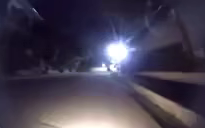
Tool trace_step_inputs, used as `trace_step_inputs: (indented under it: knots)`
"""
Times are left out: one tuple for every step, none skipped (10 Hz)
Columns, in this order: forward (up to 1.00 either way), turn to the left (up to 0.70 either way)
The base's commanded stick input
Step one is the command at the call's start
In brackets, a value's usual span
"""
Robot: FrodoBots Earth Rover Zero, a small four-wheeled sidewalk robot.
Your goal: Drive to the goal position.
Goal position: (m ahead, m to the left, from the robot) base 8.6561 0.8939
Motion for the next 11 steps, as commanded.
trace_step_inputs:
  knots:
    - [0.7, -0.1]
    - [0.7, 0.0]
    - [0.7, 0.0]
    - [0.7, -0.06]
    - [0.7, -0.35]
    - [0.7, -0.35]
    - [0.7, -0.2]
    - [0.7, 0.0]
    - [0.7, 0.0]
    - [0.7, 0.0]
    - [0.7, 0.0]
